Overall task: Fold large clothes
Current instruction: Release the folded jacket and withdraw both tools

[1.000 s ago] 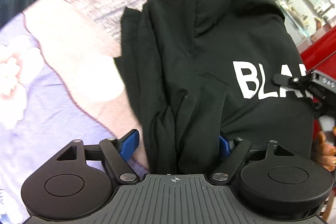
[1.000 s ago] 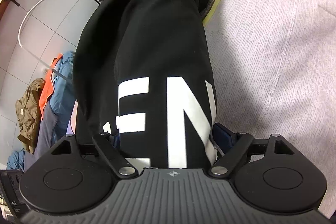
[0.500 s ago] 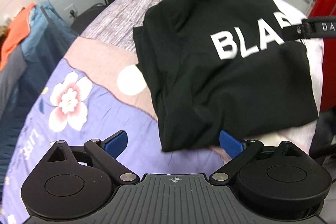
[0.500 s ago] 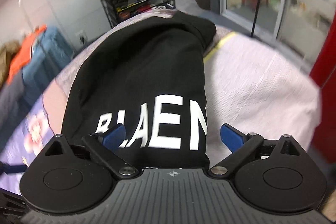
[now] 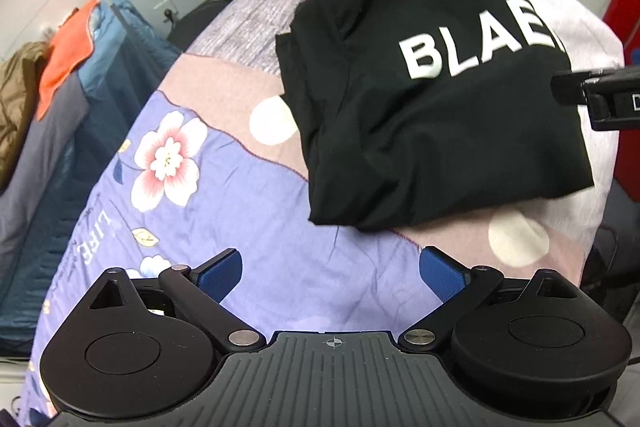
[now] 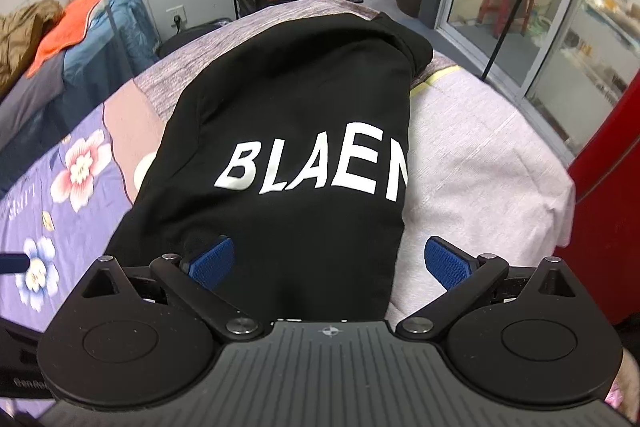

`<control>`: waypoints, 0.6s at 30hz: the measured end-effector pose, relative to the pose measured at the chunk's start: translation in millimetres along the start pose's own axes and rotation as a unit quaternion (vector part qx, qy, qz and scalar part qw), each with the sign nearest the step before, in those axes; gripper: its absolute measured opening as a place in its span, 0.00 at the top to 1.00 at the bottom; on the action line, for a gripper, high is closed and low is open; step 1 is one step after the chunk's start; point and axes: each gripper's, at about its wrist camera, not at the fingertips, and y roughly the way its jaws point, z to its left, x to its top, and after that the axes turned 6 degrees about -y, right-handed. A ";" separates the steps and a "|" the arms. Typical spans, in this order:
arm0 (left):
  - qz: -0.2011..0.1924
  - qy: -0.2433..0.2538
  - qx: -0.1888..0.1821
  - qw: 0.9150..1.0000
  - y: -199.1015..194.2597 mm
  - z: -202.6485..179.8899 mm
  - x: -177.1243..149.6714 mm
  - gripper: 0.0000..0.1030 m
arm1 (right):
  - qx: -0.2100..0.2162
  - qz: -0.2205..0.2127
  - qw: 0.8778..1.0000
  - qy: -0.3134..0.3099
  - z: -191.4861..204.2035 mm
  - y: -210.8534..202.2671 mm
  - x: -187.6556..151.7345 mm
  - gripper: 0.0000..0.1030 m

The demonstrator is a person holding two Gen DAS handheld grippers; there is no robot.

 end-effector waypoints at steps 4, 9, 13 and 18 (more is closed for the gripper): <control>-0.002 0.002 0.000 1.000 -4.9 -3.2 -3.9 0.00 | -0.012 -0.007 1.000 -0.025 8.7 -9.0 -3.6 0.02; -0.005 0.014 0.002 1.000 -8.2 -7.6 -6.2 0.00 | -0.007 0.003 0.999 -0.034 15.1 -11.5 -7.4 0.01; -0.002 0.021 0.009 1.000 -7.7 -10.4 -7.0 0.00 | -0.007 0.009 0.999 -0.043 20.2 -11.1 -10.5 0.01; 0.004 0.037 0.014 0.999 -4.8 -15.7 -8.6 0.00 | -0.013 0.012 0.999 -0.051 22.3 -11.1 -13.0 0.01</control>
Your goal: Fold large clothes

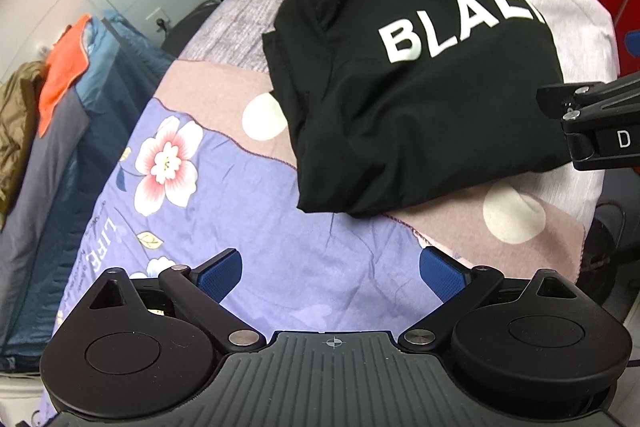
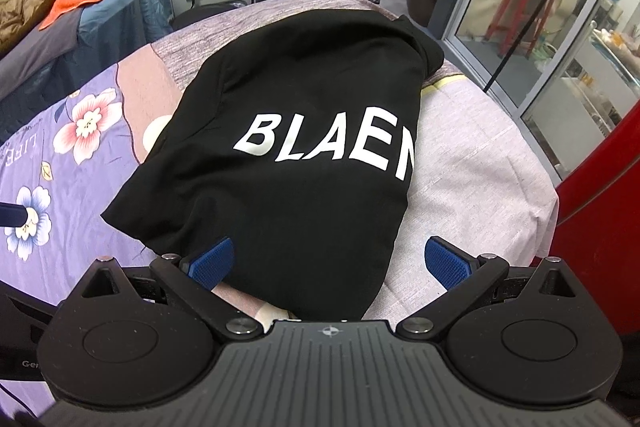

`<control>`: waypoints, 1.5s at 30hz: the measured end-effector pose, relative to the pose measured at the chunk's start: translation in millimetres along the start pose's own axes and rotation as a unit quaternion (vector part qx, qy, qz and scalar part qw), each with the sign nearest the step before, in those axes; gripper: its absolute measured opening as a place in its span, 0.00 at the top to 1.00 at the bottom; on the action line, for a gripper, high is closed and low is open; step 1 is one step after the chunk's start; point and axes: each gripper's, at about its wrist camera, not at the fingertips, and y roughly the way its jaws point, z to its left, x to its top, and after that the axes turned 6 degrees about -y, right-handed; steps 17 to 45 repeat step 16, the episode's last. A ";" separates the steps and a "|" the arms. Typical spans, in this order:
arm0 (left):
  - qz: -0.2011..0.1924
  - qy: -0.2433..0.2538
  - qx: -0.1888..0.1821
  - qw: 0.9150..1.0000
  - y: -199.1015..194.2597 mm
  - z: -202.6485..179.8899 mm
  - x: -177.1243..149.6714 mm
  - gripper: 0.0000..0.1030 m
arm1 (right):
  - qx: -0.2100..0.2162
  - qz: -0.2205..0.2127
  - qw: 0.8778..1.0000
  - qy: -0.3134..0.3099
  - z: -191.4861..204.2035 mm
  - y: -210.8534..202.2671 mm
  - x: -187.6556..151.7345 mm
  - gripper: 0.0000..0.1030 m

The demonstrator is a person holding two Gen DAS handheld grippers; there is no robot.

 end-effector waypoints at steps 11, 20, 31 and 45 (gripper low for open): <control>-0.010 0.017 -0.010 1.000 -5.9 -10.6 0.7 0.00 | -0.004 0.011 1.000 0.015 -9.0 6.7 -6.6 0.01; -0.013 0.007 -0.009 1.000 -8.5 -11.2 1.9 0.00 | -0.003 0.016 1.000 0.019 -12.0 10.5 -6.2 0.01; -0.013 0.007 -0.009 1.000 -8.5 -11.2 1.9 0.00 | -0.003 0.016 1.000 0.019 -12.0 10.5 -6.2 0.01; -0.013 0.007 -0.009 1.000 -8.5 -11.2 1.9 0.00 | -0.003 0.016 1.000 0.019 -12.0 10.5 -6.2 0.01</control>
